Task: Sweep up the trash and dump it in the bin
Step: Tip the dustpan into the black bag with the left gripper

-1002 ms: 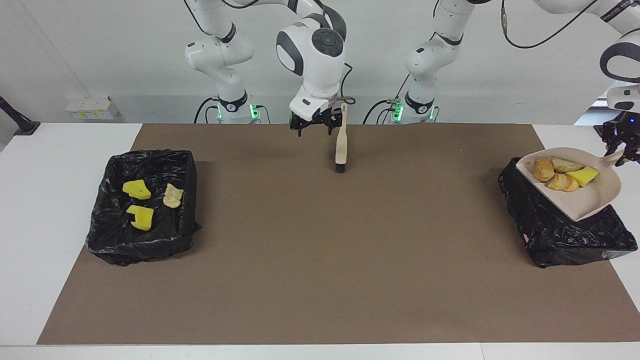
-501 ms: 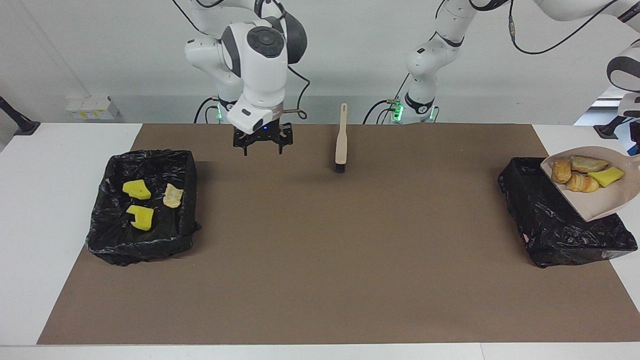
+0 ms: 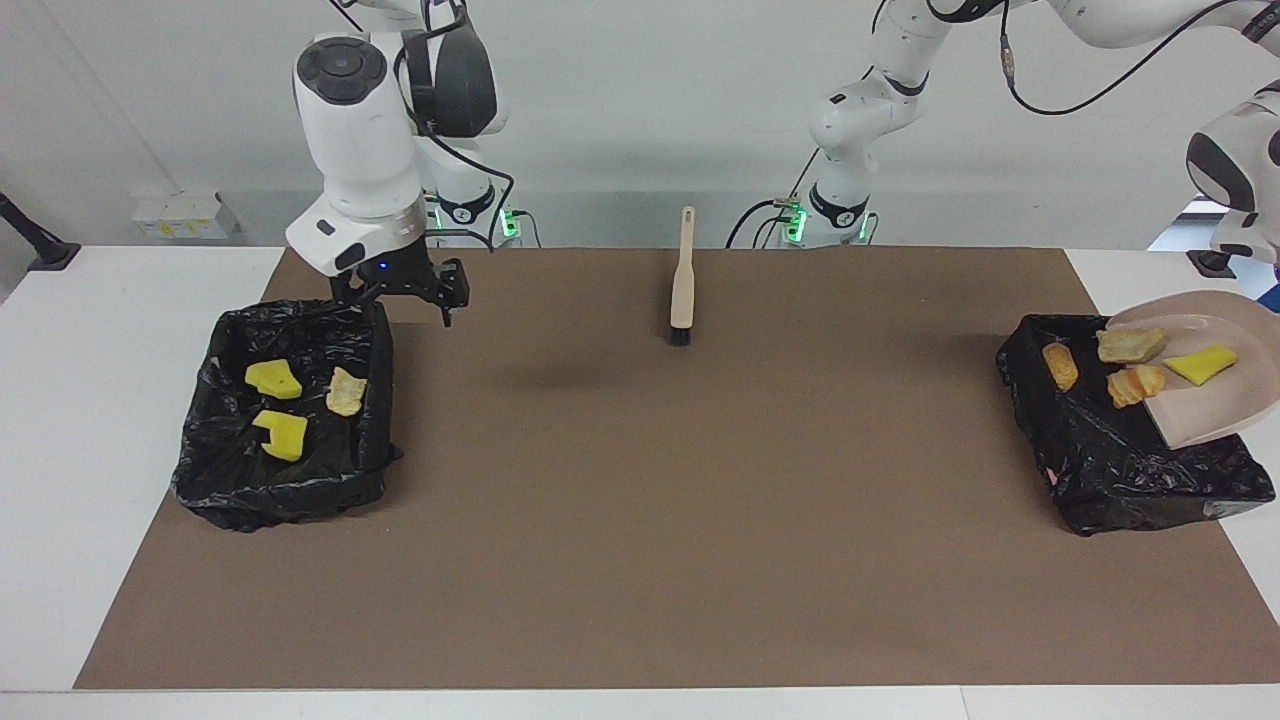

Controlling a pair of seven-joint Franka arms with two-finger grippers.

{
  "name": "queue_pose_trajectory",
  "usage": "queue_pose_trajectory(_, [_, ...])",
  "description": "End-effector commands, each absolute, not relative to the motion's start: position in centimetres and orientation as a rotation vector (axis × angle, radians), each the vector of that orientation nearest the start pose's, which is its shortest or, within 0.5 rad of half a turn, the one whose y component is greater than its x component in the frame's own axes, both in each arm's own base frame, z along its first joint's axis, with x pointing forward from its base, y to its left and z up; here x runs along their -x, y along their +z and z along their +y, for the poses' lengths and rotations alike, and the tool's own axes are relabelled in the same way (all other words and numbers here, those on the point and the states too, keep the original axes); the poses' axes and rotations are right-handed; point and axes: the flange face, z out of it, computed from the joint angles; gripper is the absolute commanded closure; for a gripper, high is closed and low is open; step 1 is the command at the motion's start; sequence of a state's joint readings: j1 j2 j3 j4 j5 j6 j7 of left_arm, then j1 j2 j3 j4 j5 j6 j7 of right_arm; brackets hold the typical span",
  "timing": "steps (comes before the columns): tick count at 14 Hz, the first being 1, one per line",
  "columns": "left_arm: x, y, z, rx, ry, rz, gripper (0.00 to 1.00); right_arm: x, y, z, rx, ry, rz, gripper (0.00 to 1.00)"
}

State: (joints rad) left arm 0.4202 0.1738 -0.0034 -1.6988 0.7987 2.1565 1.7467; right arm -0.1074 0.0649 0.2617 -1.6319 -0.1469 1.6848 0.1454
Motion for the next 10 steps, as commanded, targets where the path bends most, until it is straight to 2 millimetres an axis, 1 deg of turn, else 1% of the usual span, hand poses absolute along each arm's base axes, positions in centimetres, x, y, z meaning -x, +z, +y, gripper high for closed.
queue_pose_trajectory(1, [-58.6, 54.0, 28.3, 1.625, 0.765, 1.783, 1.0, -57.4, 58.9, 2.8, 3.231, 0.018, -0.008, 0.0])
queue_pose_trajectory(2, [-58.8, 54.4, 27.7, 1.622, 0.79, 1.742, 1.0, -57.3, 59.1, 1.1, 3.215, 0.02, -0.003, 0.0])
queue_pose_trajectory(3, [-59.0, 54.6, 27.3, 1.601, 0.829, 1.719, 1.0, -57.2, 59.2, 0.0, 3.217, 0.03, -0.012, 0.0])
queue_pose_trajectory(4, [-59.1, 55.3, 27.4, 1.583, 0.842, 1.7, 1.0, -56.8, 59.9, -1.5, 3.211, 0.021, 0.007, 0.0])
queue_pose_trajectory(5, [-59.1, 56.1, 27.3, 1.58, 0.846, 1.686, 1.0, -56.1, 61.1, -2.1, 3.187, -0.013, 0.034, 0.0])
queue_pose_trajectory(6, [-59.4, 56.2, 26.5, 1.562, 0.867, 1.685, 1.0, -55.5, 61.4, -2.4, 3.172, -0.016, 0.049, 0.0])
queue_pose_trajectory(7, [-59.6, 56.2, 25.9, 1.545, 0.898, 1.663, 1.0, -55.5, 61.3, -2.4, 3.17, -0.014, 0.052, 0.0])
queue_pose_trajectory(8, [-59.9, 56.5, 24.9, 1.531, 0.931, 1.599, 1.0, -55.2, 61.0, -2.4, 3.169, -0.004, 0.059, 0.0])
queue_pose_trajectory(9, [-59.7, 56.6, 24.2, 1.544, 0.963, 1.525, 1.0, -54.8, 60.8, -2.1, 3.159, -0.004, 0.064, 0.0])
queue_pose_trajectory(10, [-59.7, 56.7, 23.0, 1.549, 0.996, 1.497, 1.0, -54.4, 60.3, -1.7, 3.142, -0.002, 0.079, 0.0])
